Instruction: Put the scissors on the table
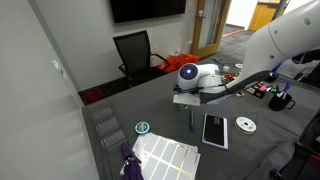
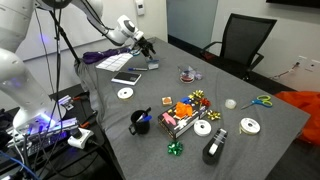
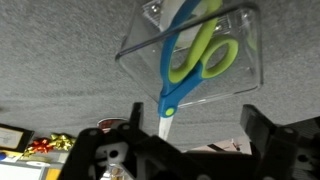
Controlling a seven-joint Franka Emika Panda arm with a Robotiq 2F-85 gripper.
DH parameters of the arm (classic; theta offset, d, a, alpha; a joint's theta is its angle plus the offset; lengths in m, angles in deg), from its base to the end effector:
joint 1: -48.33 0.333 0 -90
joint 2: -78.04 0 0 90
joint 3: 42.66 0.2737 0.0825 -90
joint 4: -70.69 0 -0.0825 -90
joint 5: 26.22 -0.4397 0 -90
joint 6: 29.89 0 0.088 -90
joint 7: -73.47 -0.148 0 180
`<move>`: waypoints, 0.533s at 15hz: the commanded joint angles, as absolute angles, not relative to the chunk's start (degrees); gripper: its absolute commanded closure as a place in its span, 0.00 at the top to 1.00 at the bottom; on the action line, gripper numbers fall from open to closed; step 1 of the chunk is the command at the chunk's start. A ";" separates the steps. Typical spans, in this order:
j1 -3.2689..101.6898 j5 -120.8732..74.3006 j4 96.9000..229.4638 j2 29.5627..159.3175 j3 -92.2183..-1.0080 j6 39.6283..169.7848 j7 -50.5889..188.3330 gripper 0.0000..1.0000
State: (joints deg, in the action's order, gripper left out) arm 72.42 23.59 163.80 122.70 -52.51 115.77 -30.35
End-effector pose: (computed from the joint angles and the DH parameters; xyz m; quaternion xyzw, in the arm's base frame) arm 0.6999 0.1733 0.0758 0.8735 -0.3674 0.2976 0.1162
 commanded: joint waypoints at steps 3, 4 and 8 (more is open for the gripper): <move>65.72 18.56 176.78 112.53 -44.56 121.93 -19.51 1.00; 64.71 16.63 178.81 111.08 -43.48 122.24 -16.79 1.00; 61.33 5.59 186.08 105.43 -40.09 121.55 -2.94 1.00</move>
